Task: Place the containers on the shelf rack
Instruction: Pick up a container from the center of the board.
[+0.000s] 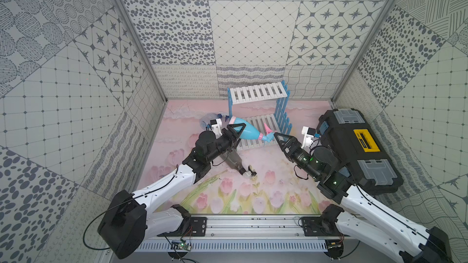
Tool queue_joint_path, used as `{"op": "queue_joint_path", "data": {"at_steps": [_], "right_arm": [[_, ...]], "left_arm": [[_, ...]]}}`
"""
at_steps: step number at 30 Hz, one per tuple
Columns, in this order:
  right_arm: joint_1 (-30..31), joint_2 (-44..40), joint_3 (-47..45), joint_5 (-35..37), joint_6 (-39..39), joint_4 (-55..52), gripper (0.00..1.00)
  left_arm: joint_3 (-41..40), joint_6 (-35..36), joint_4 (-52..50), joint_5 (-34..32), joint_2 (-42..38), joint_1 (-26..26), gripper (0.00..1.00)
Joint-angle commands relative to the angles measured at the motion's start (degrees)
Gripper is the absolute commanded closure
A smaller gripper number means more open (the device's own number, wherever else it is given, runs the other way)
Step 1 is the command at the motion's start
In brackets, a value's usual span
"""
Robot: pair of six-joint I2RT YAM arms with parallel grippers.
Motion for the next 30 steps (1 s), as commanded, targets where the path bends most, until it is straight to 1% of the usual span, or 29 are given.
{"op": "queue_joint_path", "data": {"at_steps": [1, 3, 6, 12, 18, 24, 30], "right_arm": [[3.0, 3.9, 0.0, 1.1, 4.1, 12.4, 0.10], [4.5, 7.0, 0.7, 1.8, 4.0, 15.2, 0.13], [5.3, 10.1, 1.3, 3.3, 4.6, 18.0, 0.23], [5.3, 13.5, 3.4, 4.5, 3.4, 20.6, 0.40], [5.0, 15.2, 4.8, 4.5, 3.0, 21.9, 0.45], [4.8, 16.0, 5.6, 4.0, 2.8, 22.0, 0.45], [0.7, 17.9, 6.9, -0.1, 4.9, 23.1, 0.52]], "left_arm": [[1.7, -10.0, 8.7, -10.3, -0.3, -0.1, 0.36], [2.0, -10.8, 9.1, -11.1, -0.4, -0.1, 0.36], [2.0, -12.2, 9.7, -11.5, -0.7, -0.1, 0.36], [1.6, -12.8, 9.6, -11.6, -1.4, -0.2, 0.36], [1.5, -13.1, 9.5, -11.3, -1.4, -0.1, 0.36], [1.5, -13.0, 9.0, -11.5, -1.5, -0.1, 0.36], [1.7, -13.6, 9.5, -10.1, -1.1, -0.2, 0.36]]}}
